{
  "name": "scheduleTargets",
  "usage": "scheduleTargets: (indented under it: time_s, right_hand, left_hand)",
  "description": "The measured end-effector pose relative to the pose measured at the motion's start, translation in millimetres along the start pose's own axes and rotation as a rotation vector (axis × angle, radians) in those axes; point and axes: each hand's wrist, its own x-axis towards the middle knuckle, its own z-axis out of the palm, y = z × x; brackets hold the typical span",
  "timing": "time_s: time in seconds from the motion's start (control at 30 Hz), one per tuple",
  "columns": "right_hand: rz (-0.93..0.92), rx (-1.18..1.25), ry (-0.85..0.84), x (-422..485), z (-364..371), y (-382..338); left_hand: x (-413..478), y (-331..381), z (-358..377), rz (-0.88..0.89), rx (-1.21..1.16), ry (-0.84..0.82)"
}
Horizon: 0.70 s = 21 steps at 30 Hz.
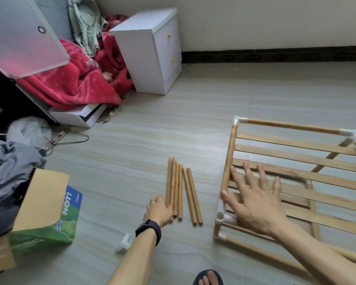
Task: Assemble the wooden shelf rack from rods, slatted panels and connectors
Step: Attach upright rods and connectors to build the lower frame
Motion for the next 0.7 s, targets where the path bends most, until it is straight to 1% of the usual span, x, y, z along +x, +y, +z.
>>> scheduleTargets:
  time_s: [0.17,0.3,0.43,0.57,0.63,0.7]
  right_hand:
    - [-0.012,-0.032,-0.01,-0.8,-0.6,-0.2]
    - [-0.002,-0.021,-0.021,-1.0,-2.9,-3.9]
    - [-0.006,-0.003,-0.009,-3.1,-3.2,-5.0]
    - [-0.009,0.016,0.001,-1.3,-0.4,-3.3]
    - [-0.011,0.021,0.006,-0.6,1.2,-2.3]
    - [-0.002,0.037,0.017,1.1,1.2,-1.4]
  left_hand:
    - [31.6,-3.8,40.6,-0.143,-0.018,-0.027]
    - [42.5,1.8,63.3,-0.212,-0.036,-0.027]
    - [49.6,-0.5,70.0,-0.263,-0.062,-0.017]
    - [48.7,-3.7,58.0,-0.304,-0.181,0.036]
    - [42.0,-6.3,43.7,-0.302,-0.305,0.055]
    - [32.2,-6.6,25.6,-0.246,-0.471,0.026]
